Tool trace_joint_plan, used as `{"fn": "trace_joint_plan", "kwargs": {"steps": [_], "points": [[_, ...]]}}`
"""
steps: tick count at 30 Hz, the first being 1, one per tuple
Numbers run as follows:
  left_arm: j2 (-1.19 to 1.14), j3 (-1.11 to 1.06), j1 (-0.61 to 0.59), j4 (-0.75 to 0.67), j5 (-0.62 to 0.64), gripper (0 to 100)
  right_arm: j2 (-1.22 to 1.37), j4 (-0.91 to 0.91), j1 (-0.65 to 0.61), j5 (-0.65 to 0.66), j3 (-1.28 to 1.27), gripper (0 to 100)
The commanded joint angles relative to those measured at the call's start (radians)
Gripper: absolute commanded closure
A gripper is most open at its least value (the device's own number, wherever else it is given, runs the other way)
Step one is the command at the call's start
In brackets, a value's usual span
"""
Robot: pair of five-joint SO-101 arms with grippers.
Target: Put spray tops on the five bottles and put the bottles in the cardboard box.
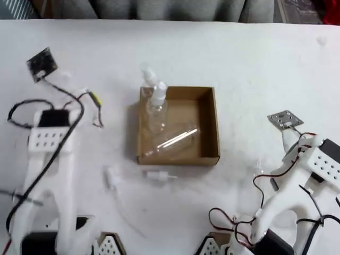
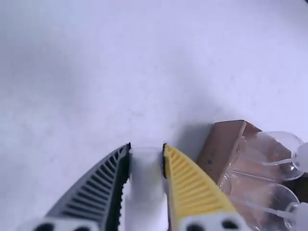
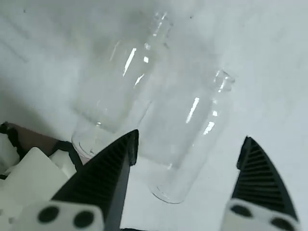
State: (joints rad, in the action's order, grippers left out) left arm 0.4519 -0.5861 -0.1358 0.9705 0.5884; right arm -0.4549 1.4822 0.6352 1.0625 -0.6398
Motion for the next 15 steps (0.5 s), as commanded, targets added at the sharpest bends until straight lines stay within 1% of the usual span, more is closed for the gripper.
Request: {"fn": "trace_joint_plan", "kwargs": {"steps": [1, 5, 8, 9, 11, 15], "points": [[0.173, -0.083, -0.044, -0.092, -0.014, 98, -0.039, 0.012, -0.028, 0.009, 0.052, 72.2], [0.254, -0.224, -0.067, -0.219, -0.015, 98, -0.067, 0.024, -0.096, 0.009, 0.095, 72.3], [0.286, -0.279, -0.088, -0.255, -0.018, 98, -0.124, 0.084, -0.176, 0.005, 0.144, 72.4], [0.292, -0.285, -0.094, -0.255, -0.041, 98, -0.148, 0.107, -0.208, 0.003, 0.16, 73.8], [0.295, -0.288, -0.105, -0.253, -0.13, 98, -0.2, 0.134, -0.286, 0.002, 0.184, 80.2], [0.285, -0.29, -0.108, -0.218, -0.342, 98, -0.283, 0.13, -0.461, -0.025, 0.19, 96.4]]}}
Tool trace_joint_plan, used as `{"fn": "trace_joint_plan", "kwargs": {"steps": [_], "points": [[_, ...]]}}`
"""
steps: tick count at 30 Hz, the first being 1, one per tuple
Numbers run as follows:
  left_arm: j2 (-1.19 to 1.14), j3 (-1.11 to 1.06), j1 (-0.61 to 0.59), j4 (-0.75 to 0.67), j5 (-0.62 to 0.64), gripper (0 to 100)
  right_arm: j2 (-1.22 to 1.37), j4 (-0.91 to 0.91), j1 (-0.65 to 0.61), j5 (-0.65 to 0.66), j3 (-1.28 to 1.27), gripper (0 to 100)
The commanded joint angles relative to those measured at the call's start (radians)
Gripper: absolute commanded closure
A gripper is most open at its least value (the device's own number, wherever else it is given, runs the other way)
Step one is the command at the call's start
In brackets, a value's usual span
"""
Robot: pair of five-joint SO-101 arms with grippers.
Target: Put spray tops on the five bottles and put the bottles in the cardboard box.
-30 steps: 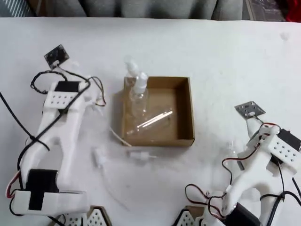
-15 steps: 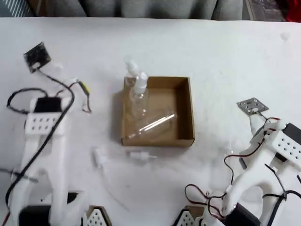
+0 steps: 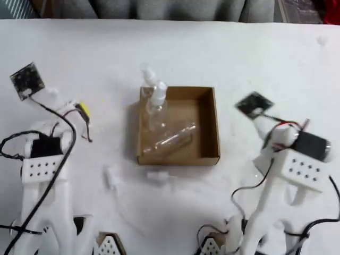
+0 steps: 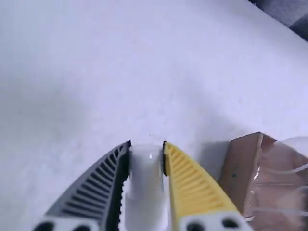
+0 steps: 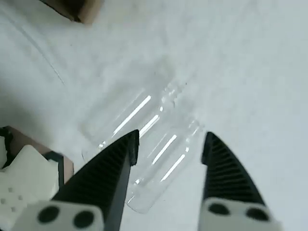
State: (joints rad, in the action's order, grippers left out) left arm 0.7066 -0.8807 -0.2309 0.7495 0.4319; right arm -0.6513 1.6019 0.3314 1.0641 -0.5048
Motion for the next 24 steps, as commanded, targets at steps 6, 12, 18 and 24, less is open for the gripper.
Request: {"fn": "trace_joint_plan", "kwargs": {"steps": [6, 12, 18, 24], "points": [[0.018, 0.003, -0.013, 0.009, -0.358, 98, -0.094, -0.047, -0.39, -0.008, 0.037, 84.1], [-0.058, 0.006, -0.015, -0.006, -0.41, 98, -0.094, -0.16, -0.524, 0.201, -0.068, 73.3], [-0.116, 0.005, -0.013, -0.072, -0.466, 98, -0.077, -0.262, -0.604, 0.213, -0.118, 80.8], [-0.12, -0.023, -0.007, -0.121, -0.502, 98, 0.105, -0.363, -0.644, 0.242, -0.115, 77.1]]}}
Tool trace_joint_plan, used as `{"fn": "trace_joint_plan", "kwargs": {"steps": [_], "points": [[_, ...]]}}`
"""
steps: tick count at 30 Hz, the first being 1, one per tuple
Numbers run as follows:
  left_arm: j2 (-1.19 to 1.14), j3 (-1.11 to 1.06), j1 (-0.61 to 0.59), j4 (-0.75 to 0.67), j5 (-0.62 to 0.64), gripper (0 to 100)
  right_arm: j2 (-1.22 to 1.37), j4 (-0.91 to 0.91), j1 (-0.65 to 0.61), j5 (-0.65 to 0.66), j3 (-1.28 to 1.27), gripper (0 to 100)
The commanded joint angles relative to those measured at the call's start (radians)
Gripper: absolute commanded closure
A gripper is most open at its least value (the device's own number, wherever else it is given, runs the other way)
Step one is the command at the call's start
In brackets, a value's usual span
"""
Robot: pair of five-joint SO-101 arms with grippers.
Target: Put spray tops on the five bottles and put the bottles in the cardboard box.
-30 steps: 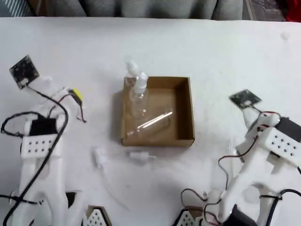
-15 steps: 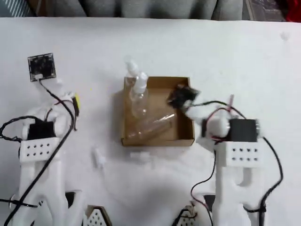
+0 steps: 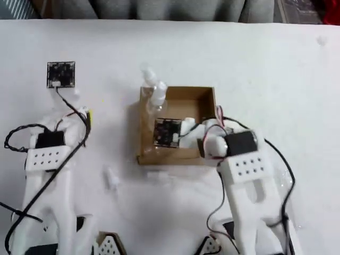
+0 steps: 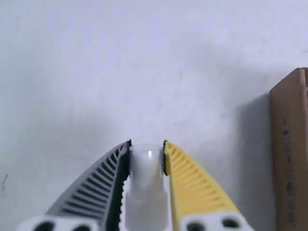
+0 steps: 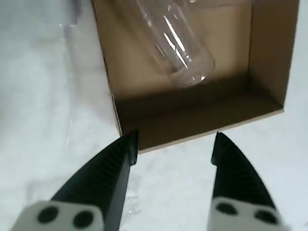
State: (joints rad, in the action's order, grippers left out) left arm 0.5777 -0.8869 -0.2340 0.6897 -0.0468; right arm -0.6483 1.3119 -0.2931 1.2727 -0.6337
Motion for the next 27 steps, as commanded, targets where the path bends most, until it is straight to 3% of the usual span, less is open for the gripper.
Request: {"fn": "trace_joint_plan", "kwargs": {"steps": [1, 19, 27], "points": [[0.01, -0.031, -0.004, -0.087, -0.032, 98, 0.13, -0.087, -0.019, 0.054, 0.014, 76.1], [0.001, -0.1, 0.045, -0.244, -0.094, 98, 0.412, -0.096, -0.045, 0.288, 0.229, 75.1], [0.001, -0.103, 0.058, -0.253, -0.133, 98, 0.481, -0.101, -0.097, 0.321, 0.227, 75.1]]}}
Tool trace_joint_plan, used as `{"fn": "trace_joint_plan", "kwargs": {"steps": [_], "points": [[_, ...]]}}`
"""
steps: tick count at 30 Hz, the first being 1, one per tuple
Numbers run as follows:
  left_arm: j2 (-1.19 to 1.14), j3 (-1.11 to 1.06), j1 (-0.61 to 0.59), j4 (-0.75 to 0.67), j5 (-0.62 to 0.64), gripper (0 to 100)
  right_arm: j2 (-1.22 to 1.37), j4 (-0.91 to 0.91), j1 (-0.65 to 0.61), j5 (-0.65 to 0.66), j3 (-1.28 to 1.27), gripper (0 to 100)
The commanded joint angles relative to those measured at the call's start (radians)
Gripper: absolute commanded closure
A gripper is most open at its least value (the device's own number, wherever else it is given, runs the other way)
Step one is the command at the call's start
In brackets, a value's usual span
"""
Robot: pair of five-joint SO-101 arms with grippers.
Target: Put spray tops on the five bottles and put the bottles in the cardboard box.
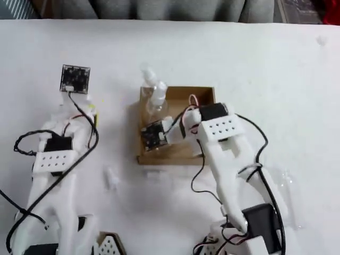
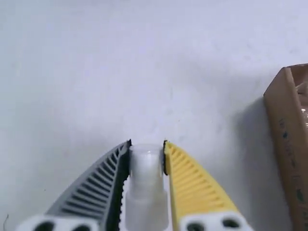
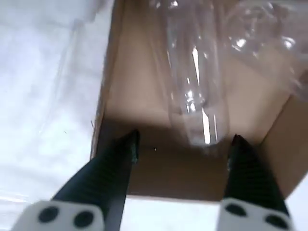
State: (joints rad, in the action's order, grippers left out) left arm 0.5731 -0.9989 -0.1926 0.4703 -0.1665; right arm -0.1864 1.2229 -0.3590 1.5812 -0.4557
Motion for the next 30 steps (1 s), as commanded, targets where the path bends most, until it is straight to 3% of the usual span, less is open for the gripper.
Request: {"fn": "trace_joint_plan", "kwargs": {"steps": [1, 21, 23, 26, 30], "points": [[0.005, 0.009, 0.016, -0.034, -0.014, 98, 0.031, -0.012, -0.038, 0.012, 0.051, 75.1], [-0.14, 0.087, 0.03, -0.026, -0.015, 98, 0.242, -0.148, -0.045, 0.063, 0.054, 75.8], [-0.14, 0.087, 0.03, -0.026, -0.015, 98, 0.245, -0.16, -0.044, 0.066, 0.054, 81.2], [-0.143, 0.087, 0.031, -0.029, -0.048, 98, 0.231, -0.162, -0.044, 0.063, 0.069, 97.6], [-0.145, 0.083, 0.053, -0.031, -0.061, 98, 0.203, -0.142, -0.021, 0.063, 0.1, 97.1]]}}
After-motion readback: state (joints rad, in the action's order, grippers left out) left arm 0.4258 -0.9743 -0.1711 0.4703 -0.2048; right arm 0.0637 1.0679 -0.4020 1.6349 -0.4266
